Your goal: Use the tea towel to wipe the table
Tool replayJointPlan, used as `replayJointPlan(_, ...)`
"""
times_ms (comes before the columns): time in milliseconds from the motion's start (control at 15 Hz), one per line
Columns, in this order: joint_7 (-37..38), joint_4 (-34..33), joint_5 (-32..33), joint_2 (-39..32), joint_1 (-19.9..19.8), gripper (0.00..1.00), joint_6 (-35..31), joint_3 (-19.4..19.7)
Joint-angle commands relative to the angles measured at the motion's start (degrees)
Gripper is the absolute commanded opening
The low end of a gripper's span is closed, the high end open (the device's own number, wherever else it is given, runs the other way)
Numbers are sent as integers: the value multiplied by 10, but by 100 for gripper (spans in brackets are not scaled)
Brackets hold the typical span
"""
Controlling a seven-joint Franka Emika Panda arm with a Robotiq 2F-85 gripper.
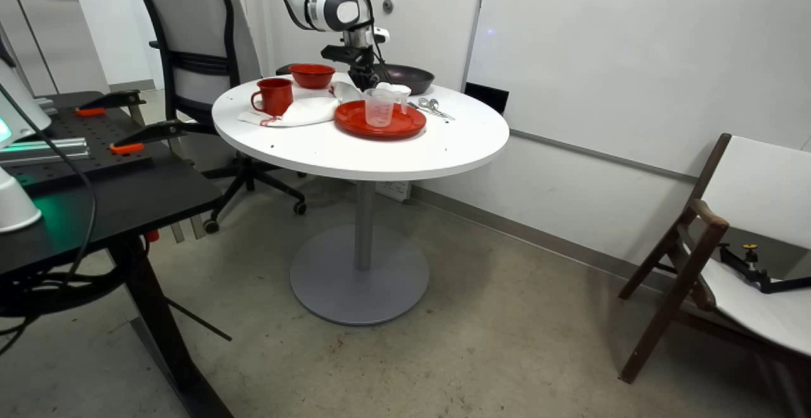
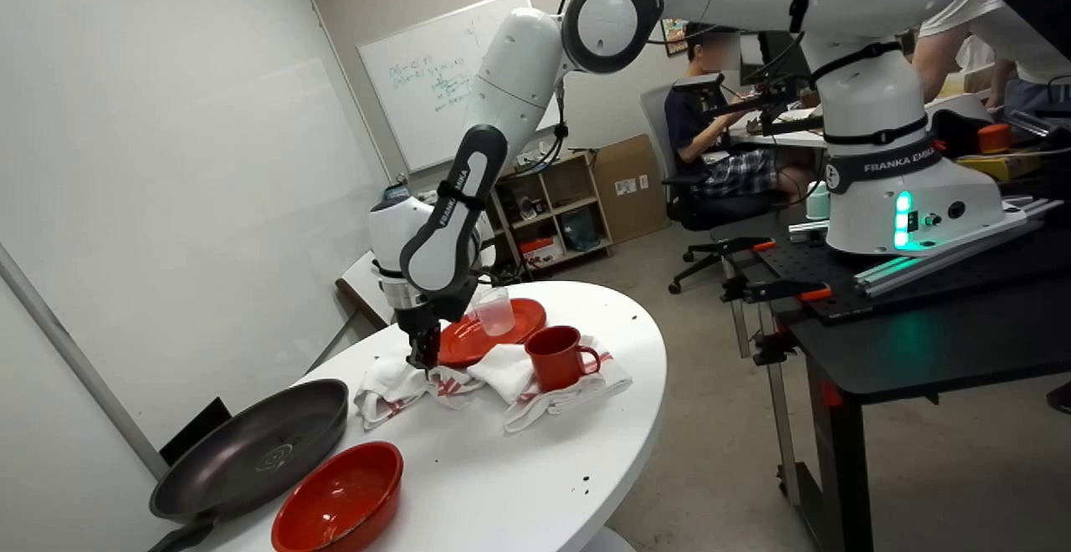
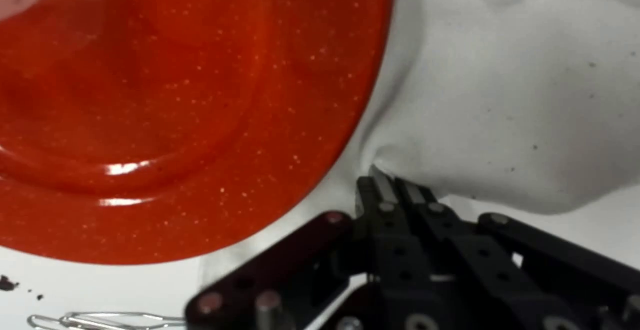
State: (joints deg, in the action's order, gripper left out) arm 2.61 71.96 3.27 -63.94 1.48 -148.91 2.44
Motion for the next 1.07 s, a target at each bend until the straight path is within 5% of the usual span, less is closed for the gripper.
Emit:
replayJointPlan(0,25,-24,-22,-27,-2,1,-3,-9)
replayJointPlan(1000,-15,-45,-32,-48,9,1,7,-77)
